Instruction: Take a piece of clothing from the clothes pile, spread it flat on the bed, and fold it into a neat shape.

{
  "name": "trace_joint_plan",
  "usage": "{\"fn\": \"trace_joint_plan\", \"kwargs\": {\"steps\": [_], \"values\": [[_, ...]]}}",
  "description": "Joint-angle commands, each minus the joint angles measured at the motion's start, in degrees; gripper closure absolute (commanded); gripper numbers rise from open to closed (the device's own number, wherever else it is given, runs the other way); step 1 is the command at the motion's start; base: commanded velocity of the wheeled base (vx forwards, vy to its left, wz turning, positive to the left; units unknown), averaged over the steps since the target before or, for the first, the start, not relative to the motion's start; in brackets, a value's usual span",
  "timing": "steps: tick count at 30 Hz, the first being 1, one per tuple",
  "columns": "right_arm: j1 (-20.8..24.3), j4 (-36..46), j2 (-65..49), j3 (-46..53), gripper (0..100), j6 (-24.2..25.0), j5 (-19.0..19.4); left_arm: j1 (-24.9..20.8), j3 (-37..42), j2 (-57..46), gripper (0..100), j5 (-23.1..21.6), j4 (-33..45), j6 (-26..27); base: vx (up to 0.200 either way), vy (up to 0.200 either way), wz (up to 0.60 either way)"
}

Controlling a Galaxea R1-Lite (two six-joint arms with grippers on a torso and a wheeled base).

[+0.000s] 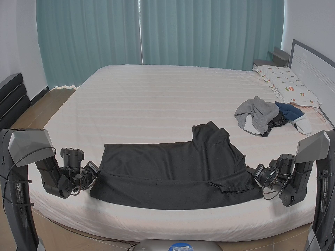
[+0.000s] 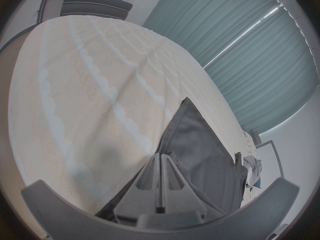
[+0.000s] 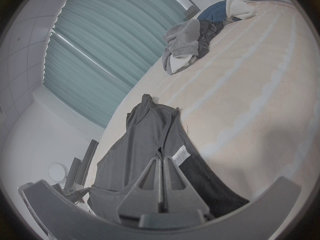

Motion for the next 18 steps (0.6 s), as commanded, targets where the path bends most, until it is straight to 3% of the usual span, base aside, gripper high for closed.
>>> {"fn": "trace_joint_plan", "kwargs": {"steps": [1, 12, 13, 18], "values": [[0.05, -0.96, -0.01, -0.81, 100, 0.44, -0.03, -0.04, -0.02, 0.02, 100, 0.49, -0.03, -0.06, 0.0, 0.0, 0.0], [0.49, -0.96, 1.13, -0.98, 100, 0.79, 0.15, -0.04, -0.02, 0.11, 100, 0.49, -0.03, -0.06, 0.0, 0.0, 0.0], [0.58, -0.96, 1.31, -0.98, 0, 0.7, 0.15, -0.04, -0.02, 0.11, 0, 0.49, -0.03, -0.06, 0.0, 0.0, 0.0], [0.75, -1.05, 0.52, -0.63, 0, 0.88, 0.06, -0.04, -0.29, 0.02, 0, 0.49, -0.03, -0.15, 0.0, 0.0, 0.0]]}}
